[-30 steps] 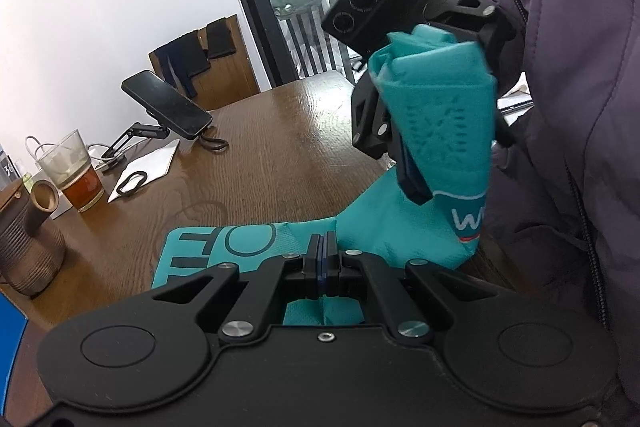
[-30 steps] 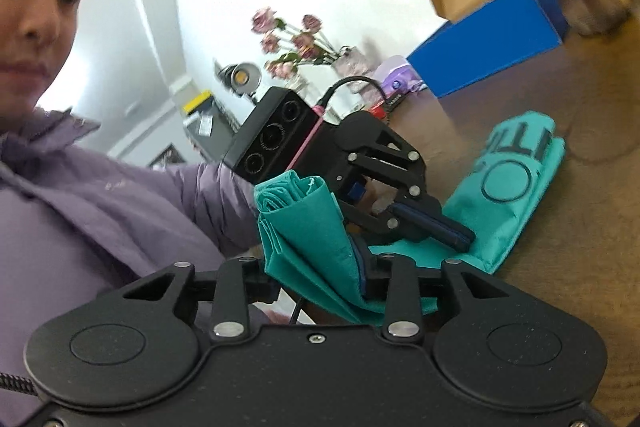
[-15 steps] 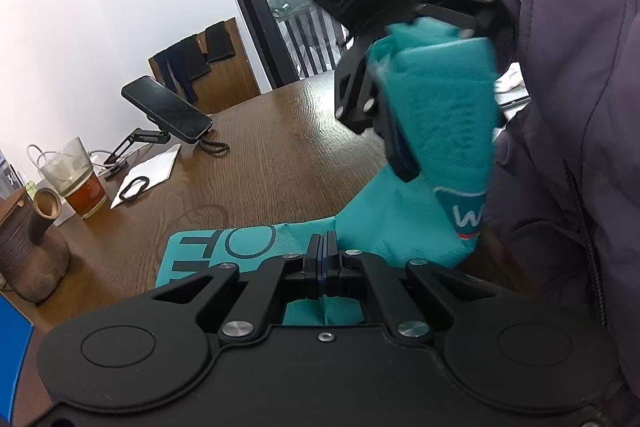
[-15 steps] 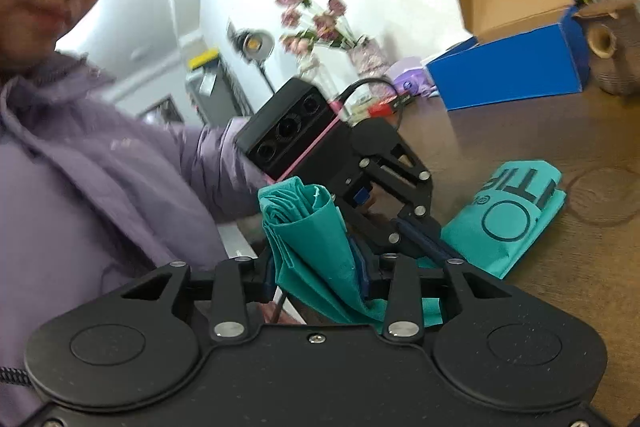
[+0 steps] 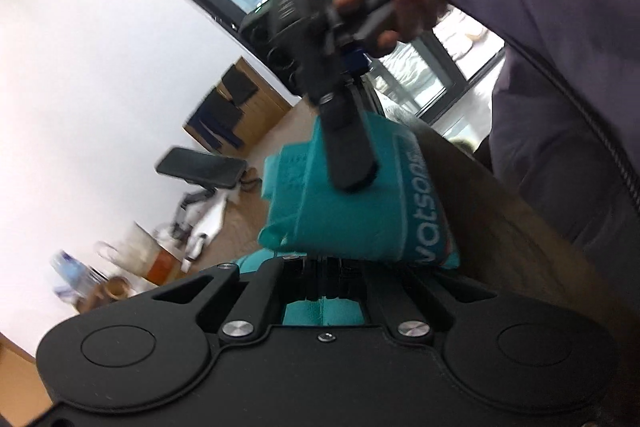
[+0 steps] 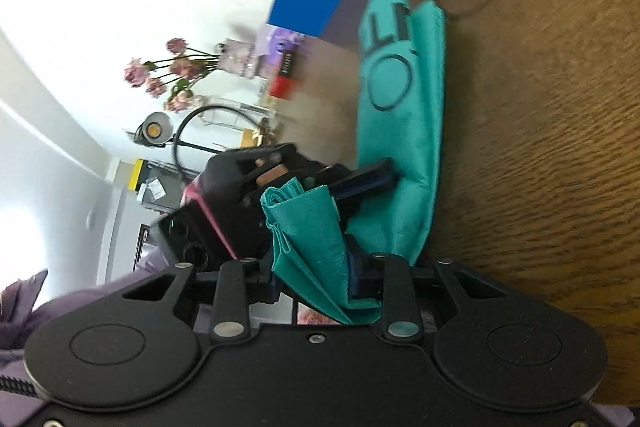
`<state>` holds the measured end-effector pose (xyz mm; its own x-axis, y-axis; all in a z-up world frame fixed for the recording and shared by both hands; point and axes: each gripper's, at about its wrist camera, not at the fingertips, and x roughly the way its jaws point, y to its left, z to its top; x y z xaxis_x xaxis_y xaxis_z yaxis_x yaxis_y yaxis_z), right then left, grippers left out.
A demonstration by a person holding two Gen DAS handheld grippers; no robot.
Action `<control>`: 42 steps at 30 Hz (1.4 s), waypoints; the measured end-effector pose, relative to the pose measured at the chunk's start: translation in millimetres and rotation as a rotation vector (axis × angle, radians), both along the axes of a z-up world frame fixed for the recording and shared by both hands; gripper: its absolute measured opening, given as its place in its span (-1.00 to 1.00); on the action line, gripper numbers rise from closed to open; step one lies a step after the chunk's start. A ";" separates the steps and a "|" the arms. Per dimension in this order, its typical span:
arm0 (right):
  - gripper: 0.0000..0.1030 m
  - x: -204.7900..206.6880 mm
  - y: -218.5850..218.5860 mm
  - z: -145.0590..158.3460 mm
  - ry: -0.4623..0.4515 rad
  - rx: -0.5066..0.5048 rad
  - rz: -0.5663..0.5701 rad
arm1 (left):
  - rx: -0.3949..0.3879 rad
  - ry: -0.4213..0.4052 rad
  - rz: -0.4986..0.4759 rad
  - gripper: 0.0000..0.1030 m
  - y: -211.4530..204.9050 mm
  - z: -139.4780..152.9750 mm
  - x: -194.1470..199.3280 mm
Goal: Fold shopping bag
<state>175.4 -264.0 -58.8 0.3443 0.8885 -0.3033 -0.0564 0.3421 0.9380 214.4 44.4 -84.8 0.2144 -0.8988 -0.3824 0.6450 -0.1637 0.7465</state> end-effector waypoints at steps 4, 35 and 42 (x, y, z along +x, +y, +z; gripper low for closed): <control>-0.44 5.5 3.5 -4.1 0.052 -0.002 -0.002 | -0.018 -0.056 -0.002 -1.00 7.0 -4.2 -2.1; -0.54 10.4 -9.6 -32.3 0.261 0.197 -0.187 | 0.231 0.061 -0.181 0.42 -18.2 43.4 14.7; -0.46 1.6 -20.6 -32.3 0.287 0.211 -0.249 | 0.279 0.157 -0.195 0.42 -28.8 48.7 26.4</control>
